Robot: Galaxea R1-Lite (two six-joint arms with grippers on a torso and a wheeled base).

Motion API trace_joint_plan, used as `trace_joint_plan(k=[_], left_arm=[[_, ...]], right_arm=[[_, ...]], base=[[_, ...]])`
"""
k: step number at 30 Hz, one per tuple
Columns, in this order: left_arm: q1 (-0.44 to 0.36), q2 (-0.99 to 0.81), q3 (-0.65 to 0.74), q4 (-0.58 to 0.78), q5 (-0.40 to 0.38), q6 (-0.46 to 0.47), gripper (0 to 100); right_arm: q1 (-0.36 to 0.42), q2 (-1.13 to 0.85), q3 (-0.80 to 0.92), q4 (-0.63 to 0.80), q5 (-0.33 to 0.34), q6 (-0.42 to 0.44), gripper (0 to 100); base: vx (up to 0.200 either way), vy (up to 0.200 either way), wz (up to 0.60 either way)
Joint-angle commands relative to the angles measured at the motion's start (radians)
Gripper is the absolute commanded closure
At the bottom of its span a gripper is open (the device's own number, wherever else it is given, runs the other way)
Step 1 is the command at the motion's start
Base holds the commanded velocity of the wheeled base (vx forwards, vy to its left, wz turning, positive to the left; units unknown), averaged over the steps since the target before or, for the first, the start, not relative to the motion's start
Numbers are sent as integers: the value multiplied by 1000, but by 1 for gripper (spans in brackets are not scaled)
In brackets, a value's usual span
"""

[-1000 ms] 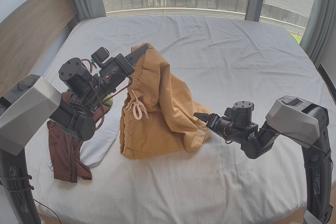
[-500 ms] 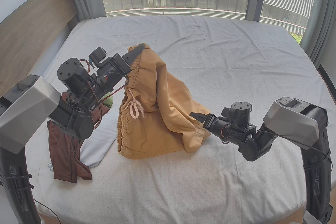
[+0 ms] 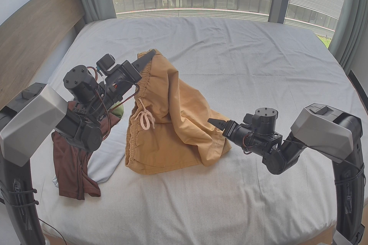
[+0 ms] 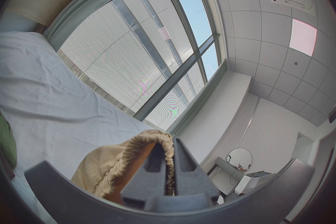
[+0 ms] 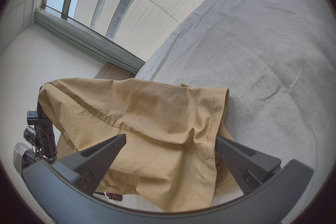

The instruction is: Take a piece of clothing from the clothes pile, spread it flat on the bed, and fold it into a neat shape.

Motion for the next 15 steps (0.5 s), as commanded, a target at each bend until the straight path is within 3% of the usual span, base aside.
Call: trace_joint_plan(k=[1, 9, 10, 15], left_arm=[[3, 8, -2, 1, 0, -1, 100], [3, 8, -4, 1, 2, -1, 100], [3, 8, -4, 1, 2, -1, 100], [3, 8, -4, -1, 2, -1, 100]], right_arm=[[9, 44, -8, -4, -1, 0, 0], [10, 88, -18, -12, 1, 16, 0], [10, 88, -18, -14, 1, 25, 100], [9, 88, -19, -40, -1, 31, 100]], base=[[0, 0, 0], [0, 0, 0], [0, 0, 0], [0, 0, 0]])
